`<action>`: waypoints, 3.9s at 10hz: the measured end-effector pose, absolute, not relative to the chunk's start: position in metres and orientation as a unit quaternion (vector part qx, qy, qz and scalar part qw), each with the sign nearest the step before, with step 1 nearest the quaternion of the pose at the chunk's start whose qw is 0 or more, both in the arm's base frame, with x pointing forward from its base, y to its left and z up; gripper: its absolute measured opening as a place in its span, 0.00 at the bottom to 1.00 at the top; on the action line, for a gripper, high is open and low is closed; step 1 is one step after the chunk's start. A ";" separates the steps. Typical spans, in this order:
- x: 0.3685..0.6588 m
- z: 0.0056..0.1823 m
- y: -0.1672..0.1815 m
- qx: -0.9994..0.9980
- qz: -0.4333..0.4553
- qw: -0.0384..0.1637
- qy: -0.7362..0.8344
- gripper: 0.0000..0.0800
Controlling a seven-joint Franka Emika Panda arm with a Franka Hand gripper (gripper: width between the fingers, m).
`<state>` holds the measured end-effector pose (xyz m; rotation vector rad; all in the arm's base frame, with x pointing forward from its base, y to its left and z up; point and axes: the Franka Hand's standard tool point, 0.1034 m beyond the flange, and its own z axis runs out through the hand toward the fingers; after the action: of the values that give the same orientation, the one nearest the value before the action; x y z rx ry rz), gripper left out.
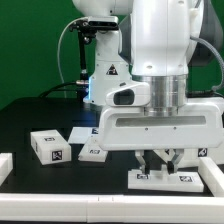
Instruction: Assemble cabinet
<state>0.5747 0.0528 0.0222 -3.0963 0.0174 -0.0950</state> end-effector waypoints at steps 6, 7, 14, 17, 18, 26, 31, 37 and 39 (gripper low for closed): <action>0.570 0.053 0.033 -0.997 -0.016 0.011 0.076 0.07; 0.571 0.056 0.030 -0.996 -0.017 0.015 0.086 0.07; 0.547 0.073 0.017 -0.934 -0.026 0.021 0.356 0.08; 0.552 0.074 0.020 -0.911 -0.034 0.045 0.408 0.08; 0.551 0.073 0.021 -0.894 -0.030 0.052 0.444 0.08; 0.489 0.073 0.025 -0.761 0.011 0.062 0.646 0.08; 0.446 0.061 0.018 -0.742 0.032 0.051 0.668 0.08; 0.418 0.047 -0.003 -0.702 0.042 0.048 0.710 0.08; 0.409 0.035 -0.001 -0.700 0.046 0.038 0.712 0.08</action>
Offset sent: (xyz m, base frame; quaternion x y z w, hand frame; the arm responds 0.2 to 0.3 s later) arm -0.0041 -0.0386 0.0231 -0.0578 -0.0534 -0.0770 0.9939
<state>0.4089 -0.0009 0.0348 -2.1472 2.1846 0.1415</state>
